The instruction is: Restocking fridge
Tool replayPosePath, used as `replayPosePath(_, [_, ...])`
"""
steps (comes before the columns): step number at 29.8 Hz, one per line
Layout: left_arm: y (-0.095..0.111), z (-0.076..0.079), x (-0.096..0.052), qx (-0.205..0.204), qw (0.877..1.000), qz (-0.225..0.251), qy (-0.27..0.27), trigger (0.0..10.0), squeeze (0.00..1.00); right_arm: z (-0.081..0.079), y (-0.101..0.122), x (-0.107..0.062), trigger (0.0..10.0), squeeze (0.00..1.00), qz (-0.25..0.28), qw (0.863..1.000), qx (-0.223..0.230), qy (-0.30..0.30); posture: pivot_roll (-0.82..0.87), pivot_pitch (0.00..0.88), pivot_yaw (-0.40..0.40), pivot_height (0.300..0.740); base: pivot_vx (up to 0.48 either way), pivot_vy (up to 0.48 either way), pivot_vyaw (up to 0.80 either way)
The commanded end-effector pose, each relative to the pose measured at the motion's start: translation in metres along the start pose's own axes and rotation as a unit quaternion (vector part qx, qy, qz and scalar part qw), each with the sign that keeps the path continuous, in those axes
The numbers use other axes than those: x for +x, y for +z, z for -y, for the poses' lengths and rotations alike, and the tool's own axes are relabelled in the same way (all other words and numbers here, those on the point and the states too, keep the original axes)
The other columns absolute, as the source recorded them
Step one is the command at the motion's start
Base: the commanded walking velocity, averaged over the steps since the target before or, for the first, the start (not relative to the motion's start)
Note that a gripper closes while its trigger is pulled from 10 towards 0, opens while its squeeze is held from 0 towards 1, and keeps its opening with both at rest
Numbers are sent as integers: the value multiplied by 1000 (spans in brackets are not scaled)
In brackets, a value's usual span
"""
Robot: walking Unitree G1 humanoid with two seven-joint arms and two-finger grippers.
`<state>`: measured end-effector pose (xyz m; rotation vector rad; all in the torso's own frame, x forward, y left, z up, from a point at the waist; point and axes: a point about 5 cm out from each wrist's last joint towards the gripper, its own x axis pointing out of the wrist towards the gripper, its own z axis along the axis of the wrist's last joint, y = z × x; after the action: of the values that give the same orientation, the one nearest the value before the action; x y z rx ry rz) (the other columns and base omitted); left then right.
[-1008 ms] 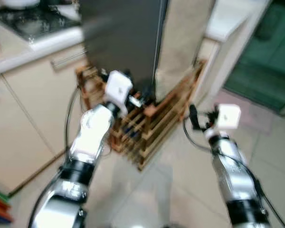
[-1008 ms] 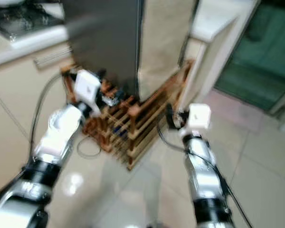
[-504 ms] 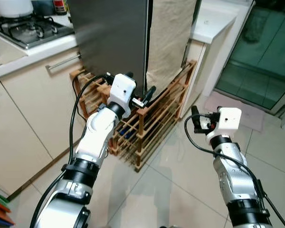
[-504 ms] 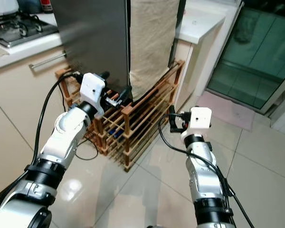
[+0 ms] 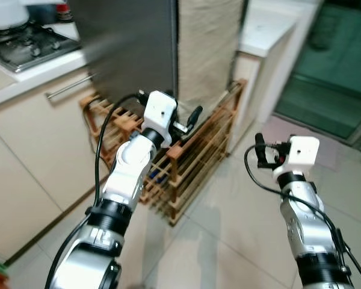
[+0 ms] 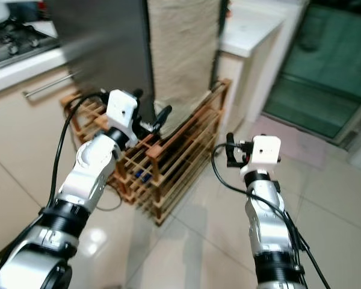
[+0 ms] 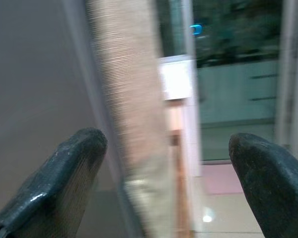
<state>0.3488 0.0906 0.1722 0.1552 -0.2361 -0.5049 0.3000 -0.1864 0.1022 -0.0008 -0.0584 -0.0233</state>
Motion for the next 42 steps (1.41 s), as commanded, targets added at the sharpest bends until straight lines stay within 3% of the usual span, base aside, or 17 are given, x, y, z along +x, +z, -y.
replayPosePath(1, [-1, -8, -1, 0, 1000, -7, 15, 10000, 0, -7, 1, 2, 10000, 0, 4, 1000, 3, 11, 57, 0, -23, 740, 446, 0, 0])
replayPosePath(12, [-1, -17, 2, 9, 997, -22, 68, 10000, 0, -7, -2, 1, 10000, 0, -2, 1000, 0, 15, 54, 0, -31, 740, 118, 0, 0])
replayPosePath(17, [4, -22, 6, -7, 997, -26, 74, 10000, 0, -6, -3, 0, 10000, 0, -4, 1000, -1, 15, 52, 0, -30, 740, 0, 0, 0])
replayPosePath(23, [11, -17, 21, -2, 998, -36, 56, 10000, 0, -5, -3, -1, 10000, 0, -5, 1000, -1, 13, 50, 0, -23, 740, 0, 0, 0])
replayPosePath(25, [15, -6, 35, -17, 998, -50, 30, 10000, 0, -6, -2, -3, 10000, 0, -4, 1000, 6, 13, 42, 0, -18, 740, 0, 0, 0])
replayPosePath(29, [16, -1, 44, -45, 996, -69, 20, 10000, 0, -7, 3, -7, 10000, 0, 2, 1000, 13, 19, 35, 0, -9, 740, 0, 0, 0])
replayPosePath(42, [17, 0, 56, -52, 994, -89, 21, 10000, 0, -5, -1, -16, 10000, 0, -10, 1000, 9, 20, 20, 1, 3, 740, 0, 0, 0])
